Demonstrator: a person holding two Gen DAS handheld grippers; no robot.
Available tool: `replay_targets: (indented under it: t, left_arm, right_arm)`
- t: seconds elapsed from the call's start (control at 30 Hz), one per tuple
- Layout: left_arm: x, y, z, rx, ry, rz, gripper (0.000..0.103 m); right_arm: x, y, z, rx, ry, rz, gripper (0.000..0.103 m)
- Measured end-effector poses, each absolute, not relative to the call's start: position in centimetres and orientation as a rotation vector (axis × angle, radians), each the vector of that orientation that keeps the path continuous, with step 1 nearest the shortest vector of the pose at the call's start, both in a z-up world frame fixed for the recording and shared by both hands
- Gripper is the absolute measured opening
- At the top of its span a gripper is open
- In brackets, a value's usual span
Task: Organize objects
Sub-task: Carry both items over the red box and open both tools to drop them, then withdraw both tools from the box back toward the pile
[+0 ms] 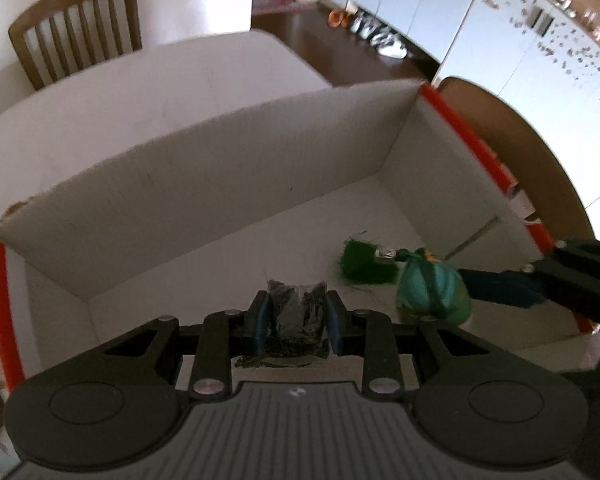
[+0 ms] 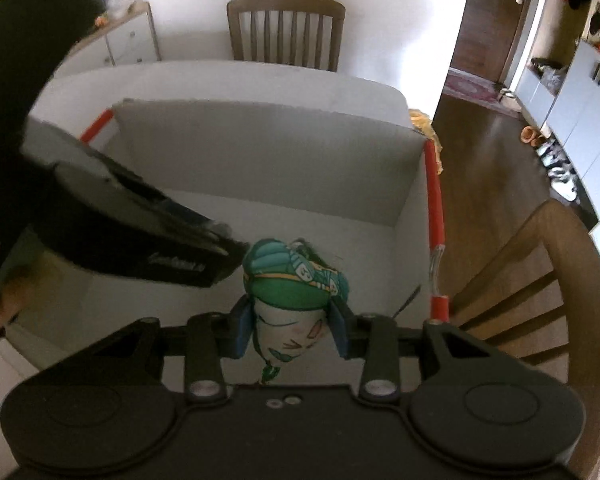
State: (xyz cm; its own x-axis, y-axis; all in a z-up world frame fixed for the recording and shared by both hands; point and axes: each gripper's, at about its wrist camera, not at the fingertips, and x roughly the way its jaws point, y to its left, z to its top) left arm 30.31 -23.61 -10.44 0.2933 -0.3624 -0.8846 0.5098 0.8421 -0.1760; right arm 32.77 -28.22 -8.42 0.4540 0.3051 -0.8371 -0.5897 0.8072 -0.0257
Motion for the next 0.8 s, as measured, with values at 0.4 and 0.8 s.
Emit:
replay_targets:
  t: [0.4,0.8]
  left_arm:
    - [31.3,-23.2,-13.0,0.12,1.214,-0.588,0.029]
    - [30.9,-22.5,-11.1,0.101,1.149,-0.621,0.061]
  right_arm:
    - [32.1,-28.1,-9.8,-0.346,0.993,0.568,0.041]
    - [31.6,-29.2,-8.4,-0.289,0.972,0.585,0.052]
